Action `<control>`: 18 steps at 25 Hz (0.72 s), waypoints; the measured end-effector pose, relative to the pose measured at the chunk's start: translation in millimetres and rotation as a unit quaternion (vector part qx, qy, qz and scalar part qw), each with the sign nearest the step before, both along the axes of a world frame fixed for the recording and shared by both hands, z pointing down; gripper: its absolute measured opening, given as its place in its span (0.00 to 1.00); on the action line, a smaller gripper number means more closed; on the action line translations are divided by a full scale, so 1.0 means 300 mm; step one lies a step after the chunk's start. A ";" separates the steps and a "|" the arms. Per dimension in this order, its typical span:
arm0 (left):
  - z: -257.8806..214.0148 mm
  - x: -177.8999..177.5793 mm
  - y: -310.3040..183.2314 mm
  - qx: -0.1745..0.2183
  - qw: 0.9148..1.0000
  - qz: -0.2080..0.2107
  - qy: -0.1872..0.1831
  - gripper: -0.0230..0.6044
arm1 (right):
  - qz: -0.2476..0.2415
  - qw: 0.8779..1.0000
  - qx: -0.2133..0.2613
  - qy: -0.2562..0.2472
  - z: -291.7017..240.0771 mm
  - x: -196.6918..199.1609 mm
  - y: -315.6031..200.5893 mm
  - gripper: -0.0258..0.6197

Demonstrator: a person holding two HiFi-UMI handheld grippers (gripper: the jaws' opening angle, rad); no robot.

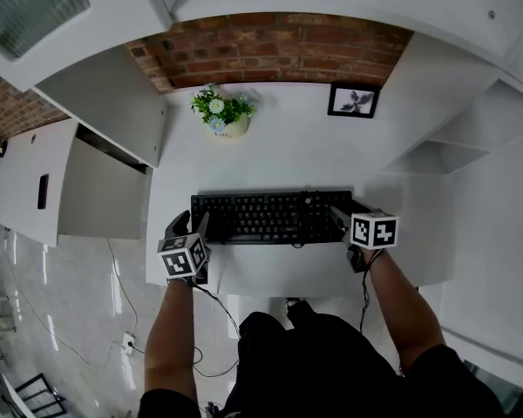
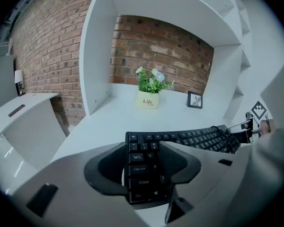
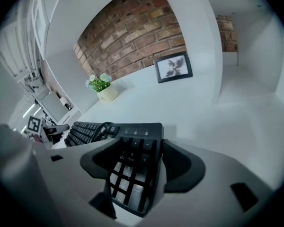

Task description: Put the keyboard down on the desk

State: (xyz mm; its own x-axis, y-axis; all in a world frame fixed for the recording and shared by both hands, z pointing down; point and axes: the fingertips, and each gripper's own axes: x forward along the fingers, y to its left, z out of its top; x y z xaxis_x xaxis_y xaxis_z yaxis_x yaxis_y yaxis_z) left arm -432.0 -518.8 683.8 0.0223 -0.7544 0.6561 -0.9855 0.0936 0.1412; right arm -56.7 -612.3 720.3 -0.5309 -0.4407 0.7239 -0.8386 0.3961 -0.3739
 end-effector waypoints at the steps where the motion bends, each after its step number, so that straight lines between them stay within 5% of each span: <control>1: -0.016 0.005 0.000 0.006 1.000 0.004 -0.002 0.41 | -0.003 1.000 0.010 0.013 -0.005 0.003 0.001 0.46; 7: -0.125 0.050 0.027 0.043 0.999 0.019 -0.007 0.38 | -0.040 0.981 0.134 0.136 -0.075 0.019 -0.005 0.45; 9: -0.167 0.078 0.046 0.058 0.998 0.026 -0.002 0.35 | -0.040 0.973 0.169 0.155 -0.118 0.024 0.000 0.32; 12: -0.234 0.114 0.075 0.083 0.996 0.028 0.004 0.25 | -0.032 0.969 0.200 0.143 -0.184 0.015 0.011 0.11; 18: -0.368 0.174 0.140 0.125 0.991 0.050 0.012 0.09 | -0.032 0.975 0.213 0.054 -0.323 -0.075 0.089 0.07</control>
State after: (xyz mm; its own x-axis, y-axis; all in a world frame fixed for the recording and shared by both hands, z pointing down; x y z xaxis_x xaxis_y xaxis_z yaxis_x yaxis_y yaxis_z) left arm -379.7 -476.8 573.5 0.1190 -0.8869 0.4465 -0.9841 -0.0457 0.1715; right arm -79.1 -585.7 623.3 -0.4986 -0.6815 0.5357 -0.8320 0.5496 -0.0753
